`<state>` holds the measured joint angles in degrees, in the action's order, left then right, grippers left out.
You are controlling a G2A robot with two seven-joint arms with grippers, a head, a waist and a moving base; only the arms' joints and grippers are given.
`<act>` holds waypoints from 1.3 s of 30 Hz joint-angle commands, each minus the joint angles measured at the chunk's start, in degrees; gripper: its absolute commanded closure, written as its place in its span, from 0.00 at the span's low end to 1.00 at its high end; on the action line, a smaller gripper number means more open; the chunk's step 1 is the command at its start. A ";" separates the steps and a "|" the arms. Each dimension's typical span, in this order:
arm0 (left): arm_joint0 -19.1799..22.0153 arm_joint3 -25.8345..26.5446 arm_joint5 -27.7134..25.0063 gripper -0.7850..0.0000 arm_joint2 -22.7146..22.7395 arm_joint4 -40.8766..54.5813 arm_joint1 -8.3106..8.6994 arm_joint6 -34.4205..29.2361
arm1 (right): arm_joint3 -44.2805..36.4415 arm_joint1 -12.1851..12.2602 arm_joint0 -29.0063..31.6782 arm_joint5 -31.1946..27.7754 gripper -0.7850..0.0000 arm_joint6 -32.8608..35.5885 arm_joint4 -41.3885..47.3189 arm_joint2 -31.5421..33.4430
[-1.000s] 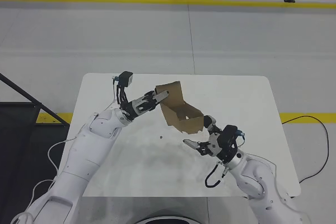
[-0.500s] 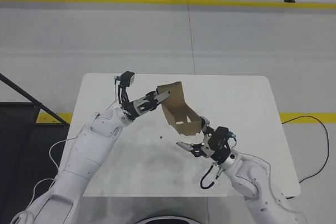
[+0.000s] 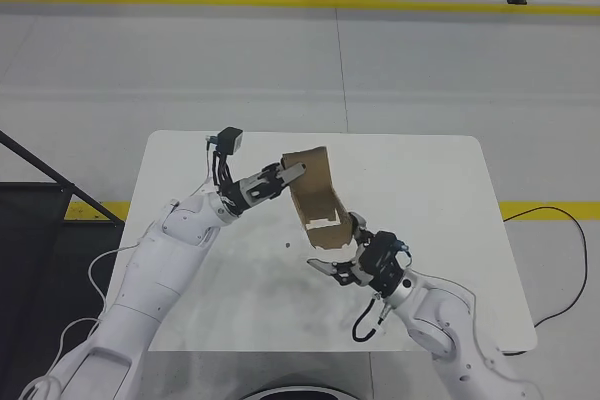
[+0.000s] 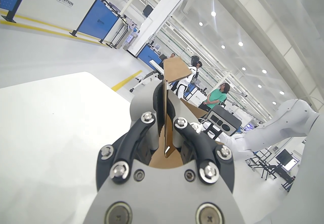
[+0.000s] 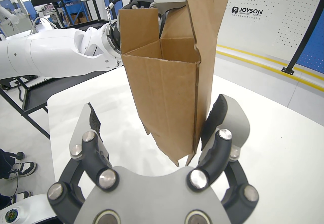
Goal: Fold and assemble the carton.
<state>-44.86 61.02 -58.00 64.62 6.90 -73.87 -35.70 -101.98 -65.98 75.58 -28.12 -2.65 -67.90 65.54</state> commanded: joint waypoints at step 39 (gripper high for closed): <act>5.00 1.19 0.00 1.00 -4.43 6.01 1.84 -10.59 | -1.20 0.33 2.41 -2.31 0.00 0.99 1.00 4.08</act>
<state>-40.32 62.38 -58.00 60.90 12.51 -72.23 -46.28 -103.15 -65.68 77.93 -30.11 -1.83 -67.12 69.47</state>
